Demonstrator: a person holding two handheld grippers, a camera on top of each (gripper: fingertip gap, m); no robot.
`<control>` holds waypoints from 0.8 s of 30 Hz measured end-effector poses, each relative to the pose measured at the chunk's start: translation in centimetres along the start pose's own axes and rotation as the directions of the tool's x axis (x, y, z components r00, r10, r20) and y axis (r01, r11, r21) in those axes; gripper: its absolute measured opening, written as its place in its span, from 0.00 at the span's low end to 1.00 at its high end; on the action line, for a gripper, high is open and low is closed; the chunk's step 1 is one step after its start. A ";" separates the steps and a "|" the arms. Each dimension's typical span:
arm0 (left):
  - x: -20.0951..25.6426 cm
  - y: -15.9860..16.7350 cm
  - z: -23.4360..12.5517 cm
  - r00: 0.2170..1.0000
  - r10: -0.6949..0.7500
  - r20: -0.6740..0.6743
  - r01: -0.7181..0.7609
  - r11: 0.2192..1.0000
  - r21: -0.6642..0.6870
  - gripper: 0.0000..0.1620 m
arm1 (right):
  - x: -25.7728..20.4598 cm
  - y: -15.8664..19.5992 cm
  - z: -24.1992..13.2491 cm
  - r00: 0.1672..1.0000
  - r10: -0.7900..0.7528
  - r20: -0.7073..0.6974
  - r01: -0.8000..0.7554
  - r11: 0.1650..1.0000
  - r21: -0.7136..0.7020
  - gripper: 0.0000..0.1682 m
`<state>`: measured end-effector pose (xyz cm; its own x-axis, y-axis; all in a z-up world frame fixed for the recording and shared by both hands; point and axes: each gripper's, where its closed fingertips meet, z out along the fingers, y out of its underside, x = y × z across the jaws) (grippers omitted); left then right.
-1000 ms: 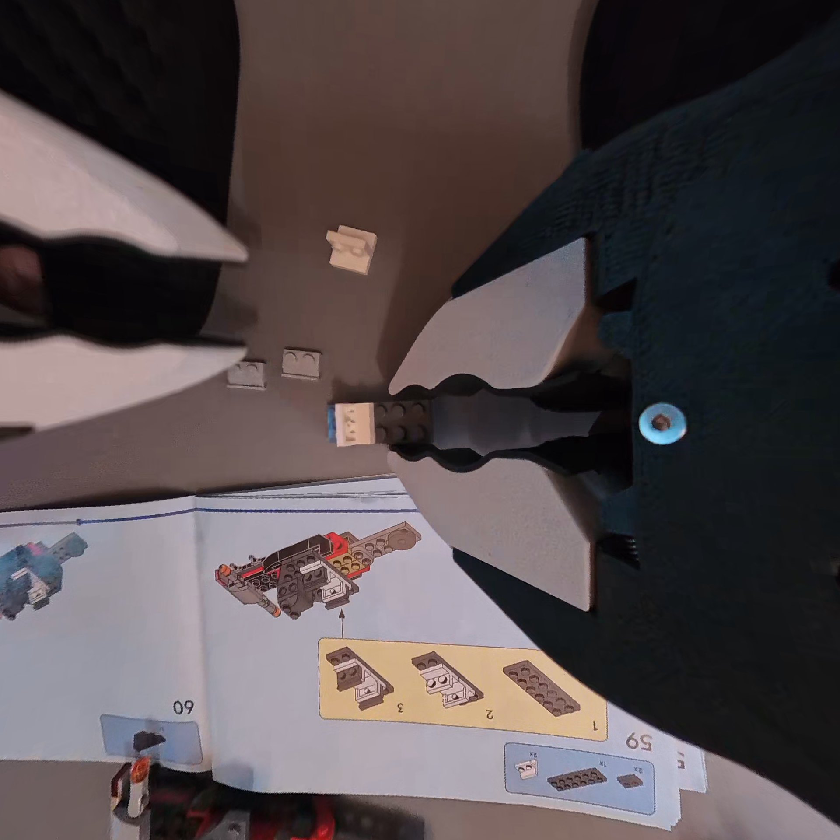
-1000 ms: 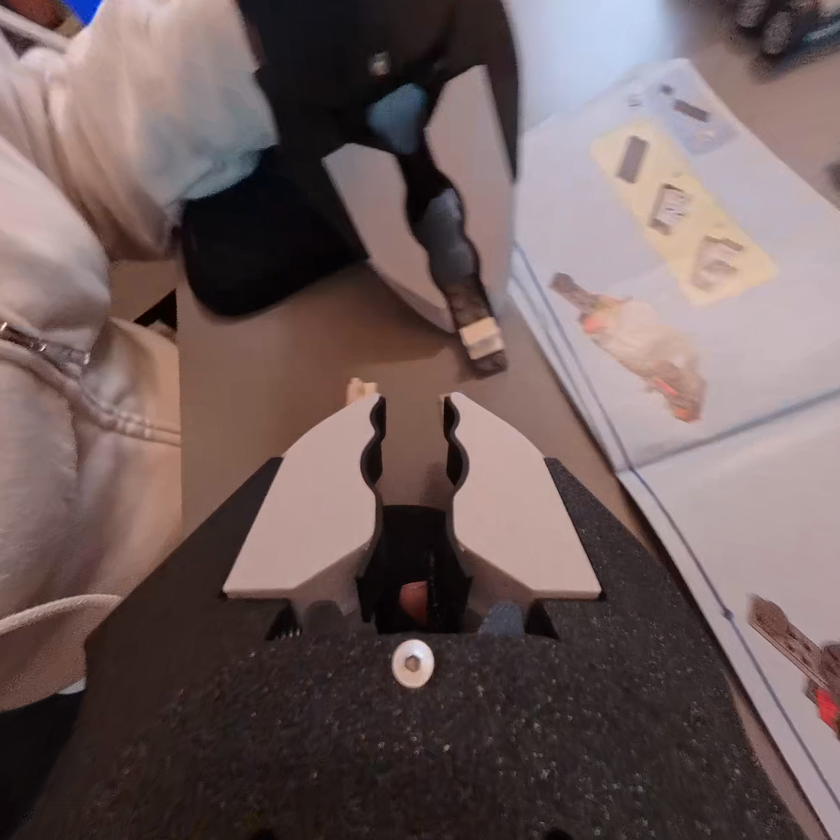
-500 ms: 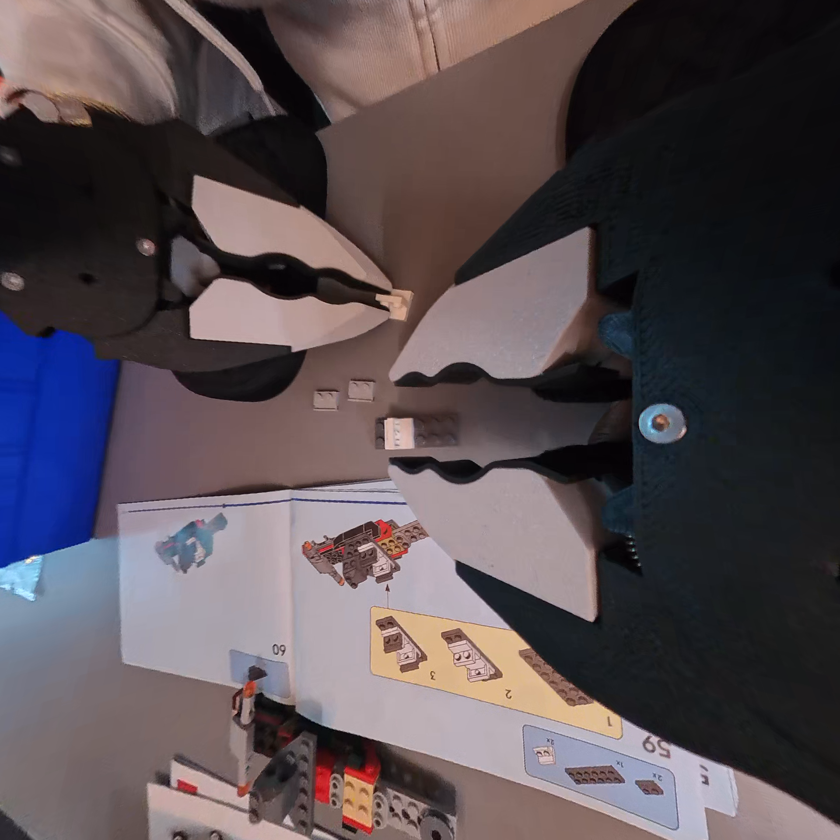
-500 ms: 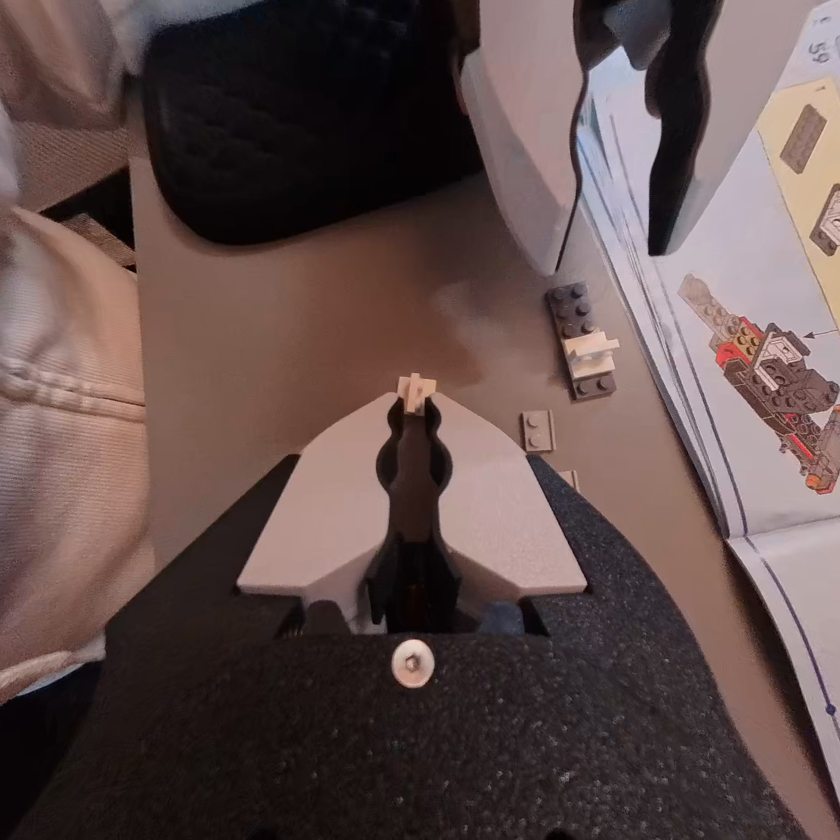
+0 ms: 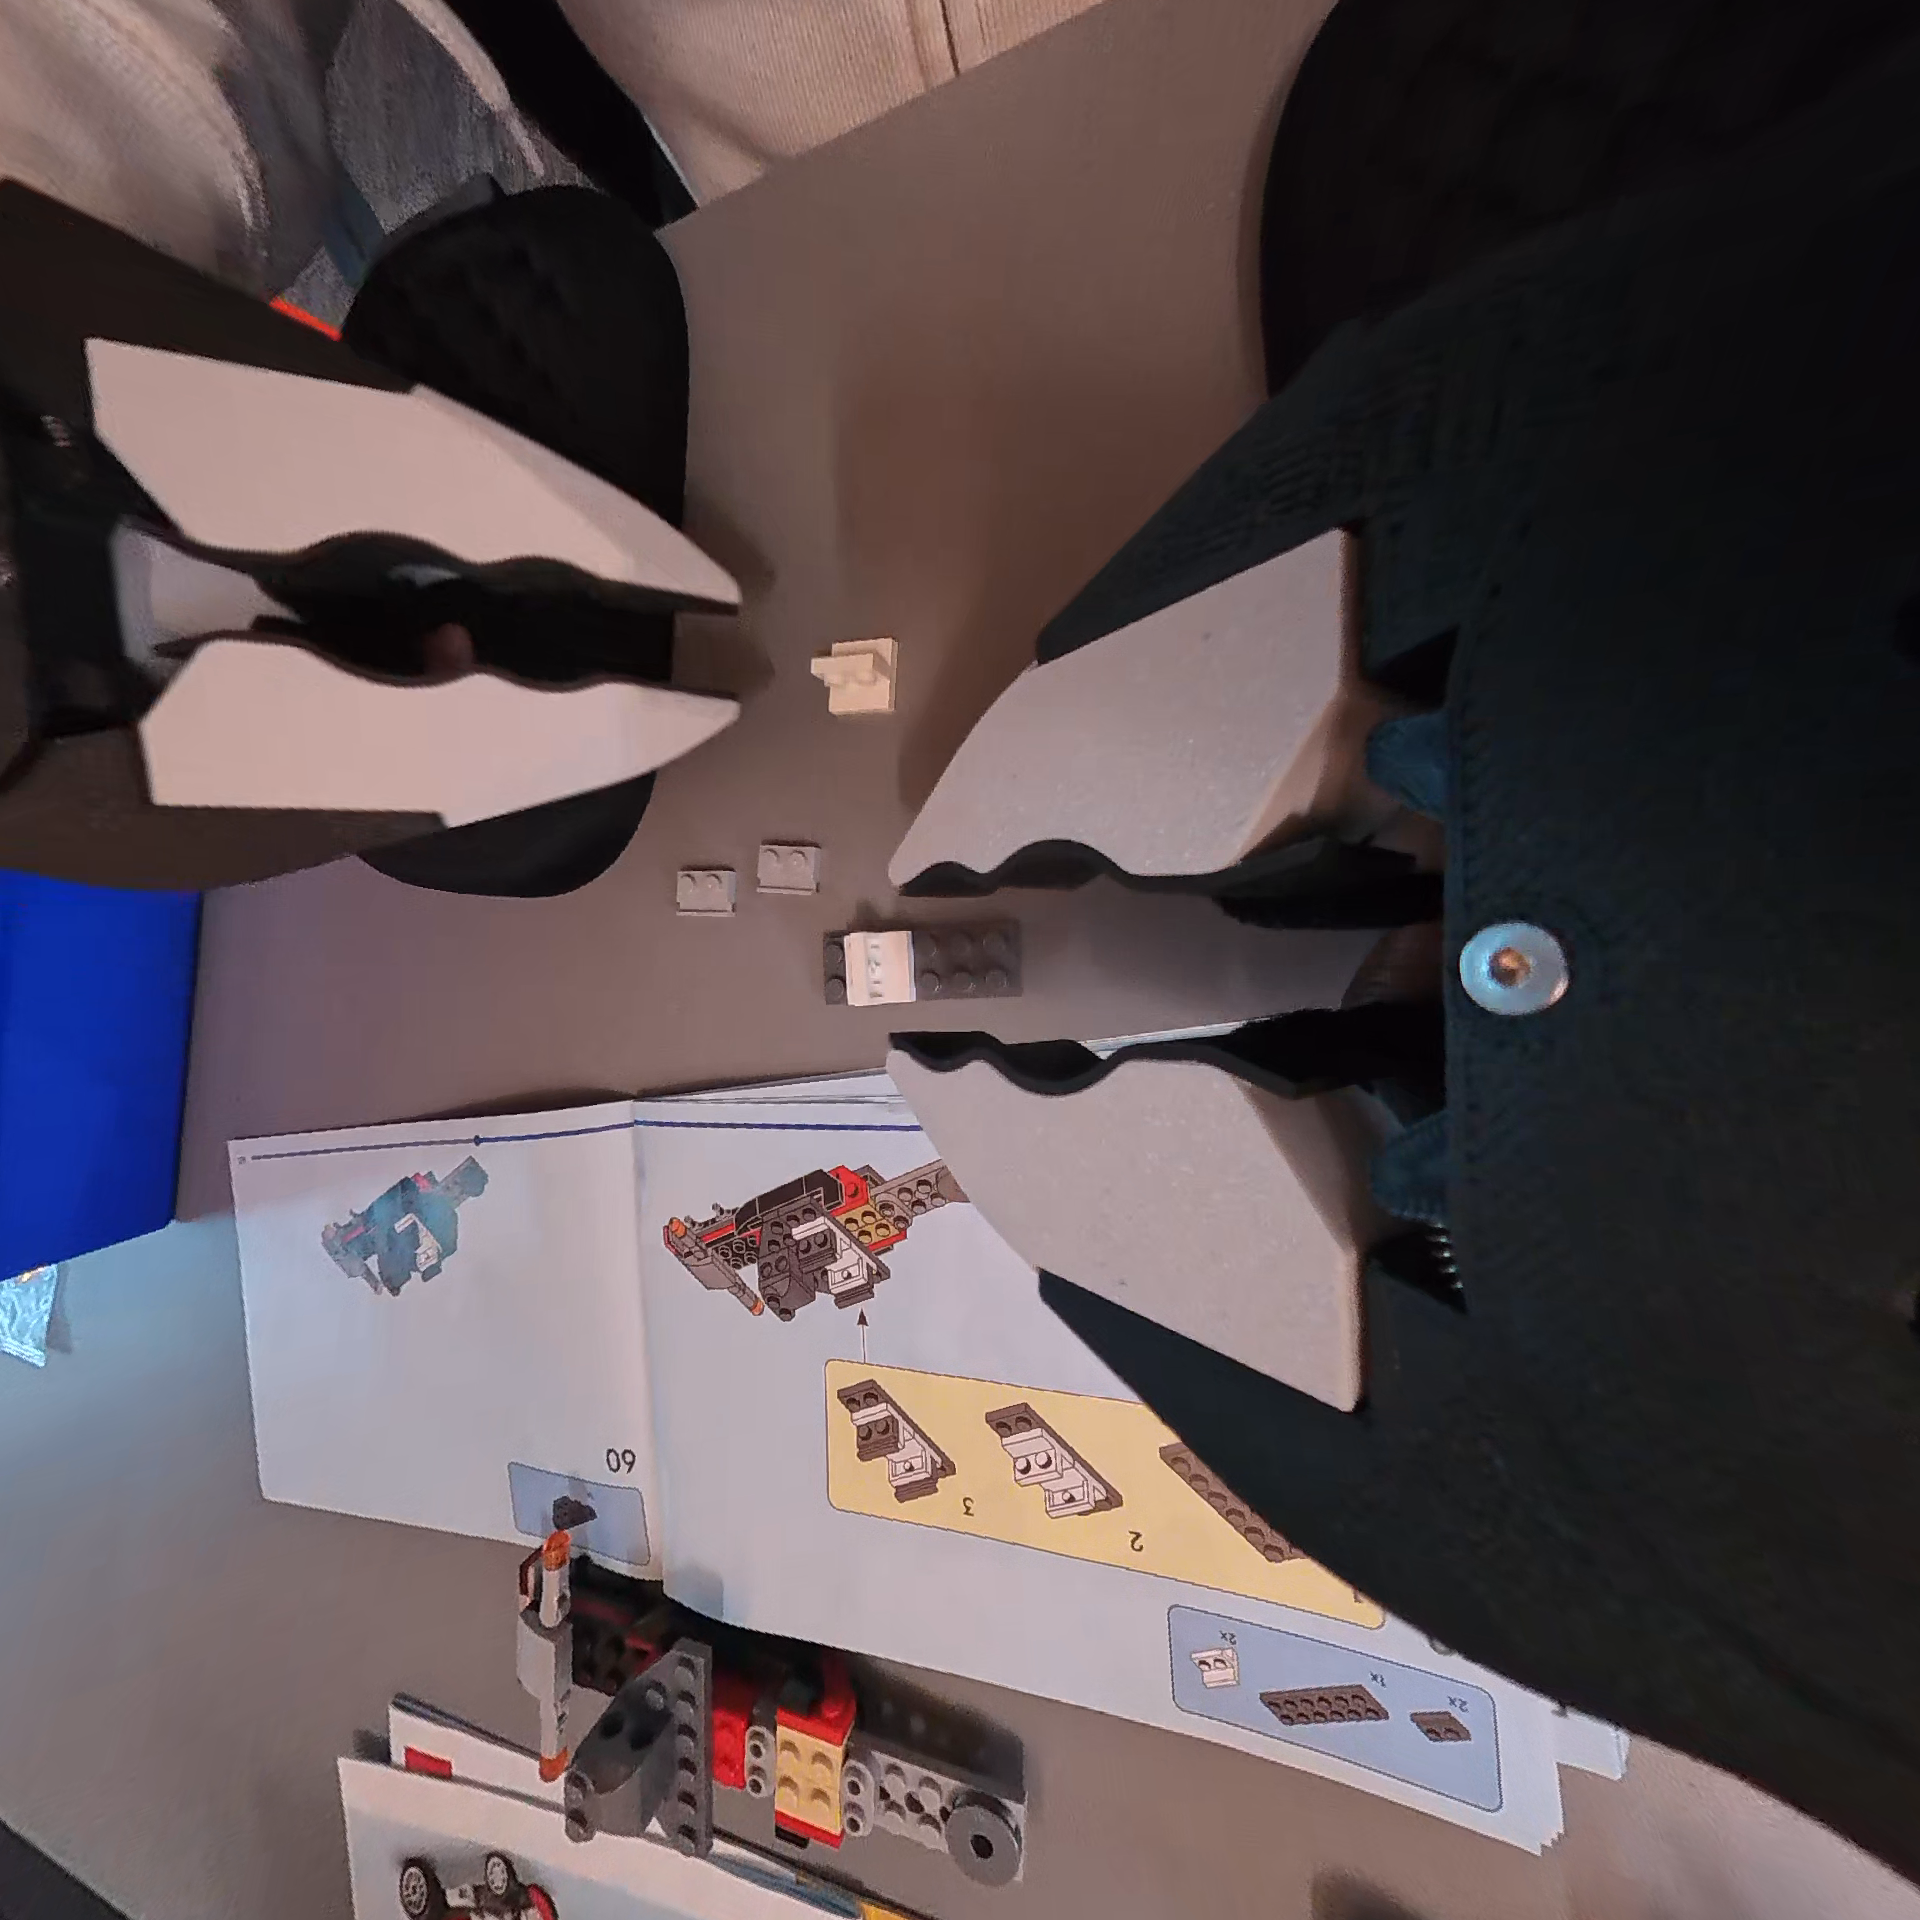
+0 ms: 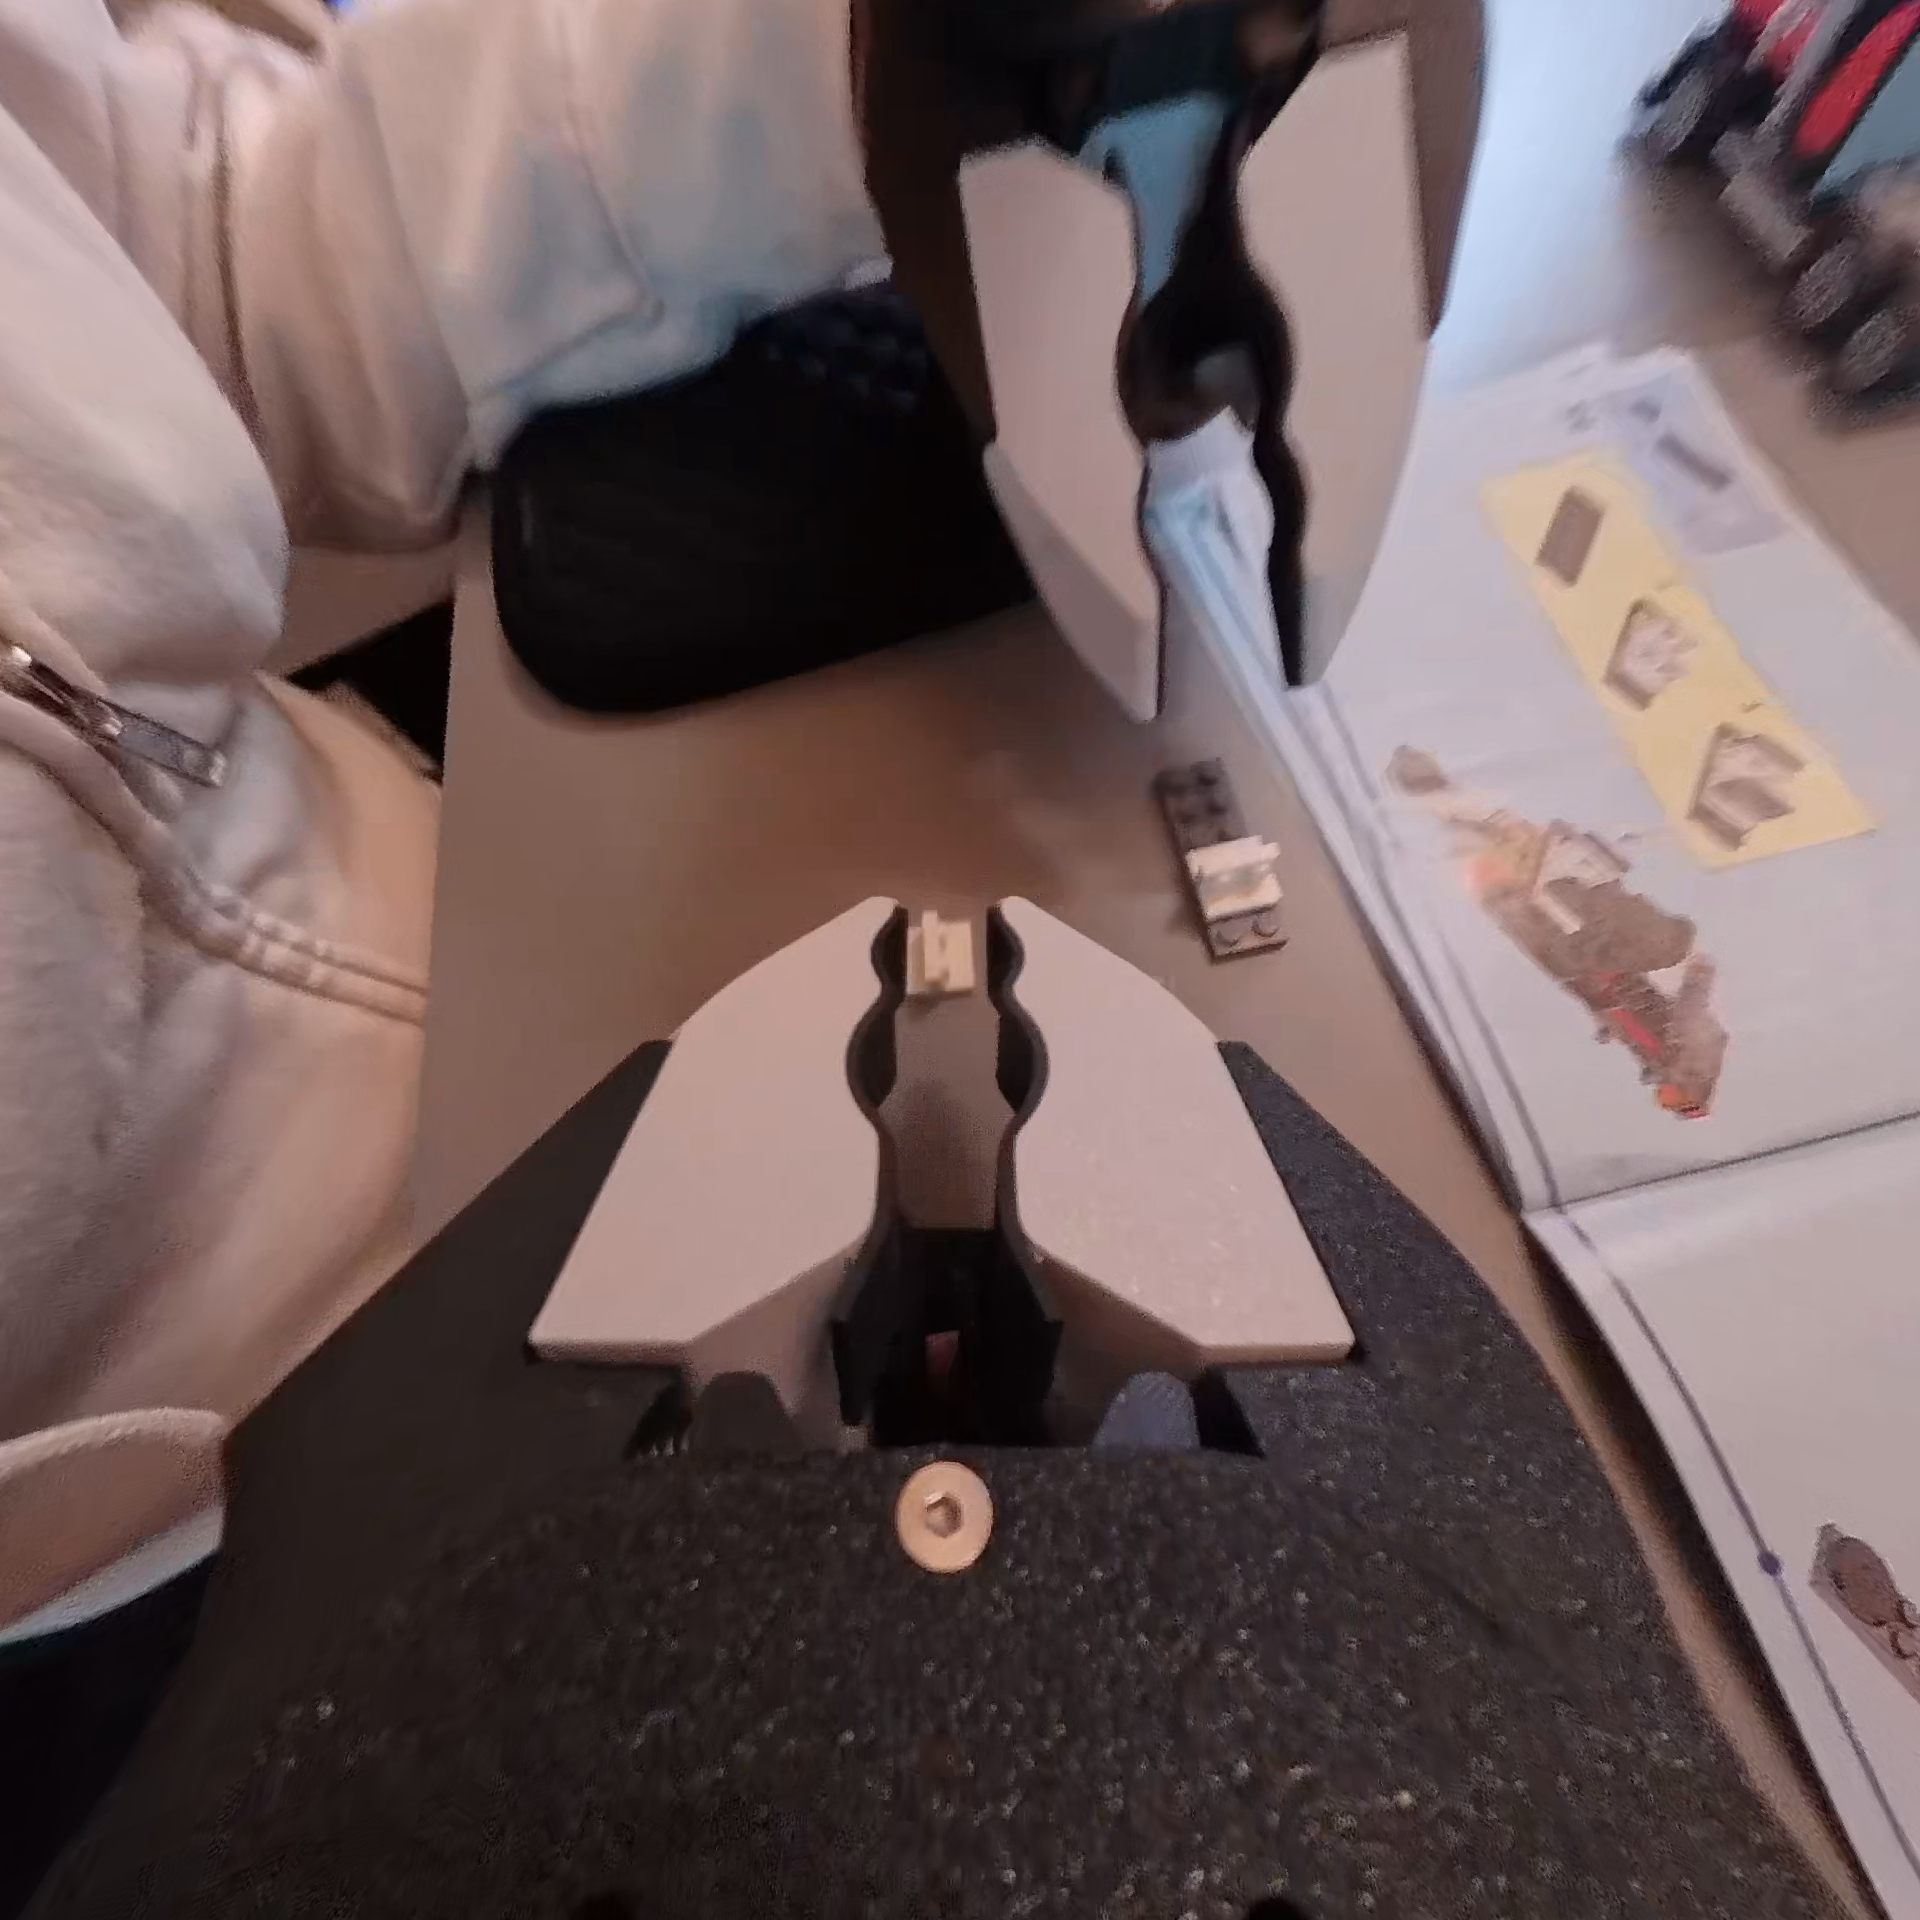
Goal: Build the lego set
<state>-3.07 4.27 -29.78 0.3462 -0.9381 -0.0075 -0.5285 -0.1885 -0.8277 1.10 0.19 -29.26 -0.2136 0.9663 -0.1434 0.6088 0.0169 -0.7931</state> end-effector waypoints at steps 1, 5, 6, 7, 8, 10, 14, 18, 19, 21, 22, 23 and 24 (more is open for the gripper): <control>0.0 0.1 0.1 1.000 -0.002 0.001 0.002 1.000 -0.006 0.15 | -0.2 0.7 0.3 1.000 -0.004 0.003 0.004 0.999 -0.049 0.09; 0.1 0.2 0.2 1.000 0.009 0.002 -0.009 1.000 -0.022 0.15 | -0.6 1.8 1.7 0.999 -0.041 0.002 0.041 0.990 -0.139 0.09; 0.1 0.2 0.2 1.000 0.009 0.003 -0.009 1.000 -0.023 0.15 | -0.7 2.0 1.9 0.999 -0.048 0.004 0.048 0.987 -0.155 0.08; 0.1 0.2 0.2 1.000 0.007 0.002 -0.007 1.000 -0.022 0.15 | -0.6 2.2 2.0 0.998 -0.057 -0.001 0.056 0.984 -0.170 0.07; 0.1 0.2 0.2 1.000 0.004 0.001 -0.003 1.000 -0.021 0.15 | -0.3 2.4 2.2 0.998 -0.066 -0.011 0.063 0.981 -0.186 0.05; 0.0 0.2 0.2 1.000 0.001 0.002 -0.001 1.000 -0.019 0.15 | 0.0 2.7 2.4 0.998 -0.060 -0.016 0.055 0.974 -0.219 0.04; -0.1 0.1 0.1 1.000 0.007 0.011 -0.007 1.000 -0.012 0.15 | 0.3 1.8 2.2 0.998 0.057 -0.010 -0.058 0.987 -0.150 0.03; 0.0 -0.2 -0.1 1.000 0.007 0.009 -0.007 1.000 0.005 0.15 | 0.7 -0.7 1.0 0.967 0.246 0.061 -0.249 0.967 0.053 0.03; 0.4 -0.5 -0.3 1.000 0.007 -0.014 -0.007 1.000 0.023 0.15 | 0.7 -1.2 0.6 0.964 0.252 0.083 -0.259 0.962 0.091 0.03; 1.8 -1.6 -1.0 0.994 0.015 -0.108 -0.003 0.994 0.105 0.16 | -0.3 -2.5 -0.3 0.976 0.162 0.148 -0.186 0.968 0.167 0.03; 3.1 -2.5 -1.6 0.980 0.019 -0.197 0.014 0.986 0.168 0.16 | -1.0 -3.1 -0.8 0.981 0.069 0.181 -0.106 0.973 0.203 0.03; 4.4 -3.4 -2.4 0.955 0.020 -0.296 0.052 0.971 0.232 0.17 | -1.8 -3.6 -1.3 0.979 -0.042 0.200 -0.007 0.971 0.240 0.03; 5.6 -4.3 -3.4 0.920 0.013 -0.392 0.109 0.951 0.288 0.18 | -2.4 -4.2 -1.8 0.968 -0.151 0.200 0.092 0.956 0.278 0.03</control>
<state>-1.48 -1.13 -24.33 0.0081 -0.9794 0.2019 -0.2418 -0.1979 -0.9499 0.46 -1.69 -24.52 -0.4517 0.8816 -0.1372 0.3499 0.0335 -0.9362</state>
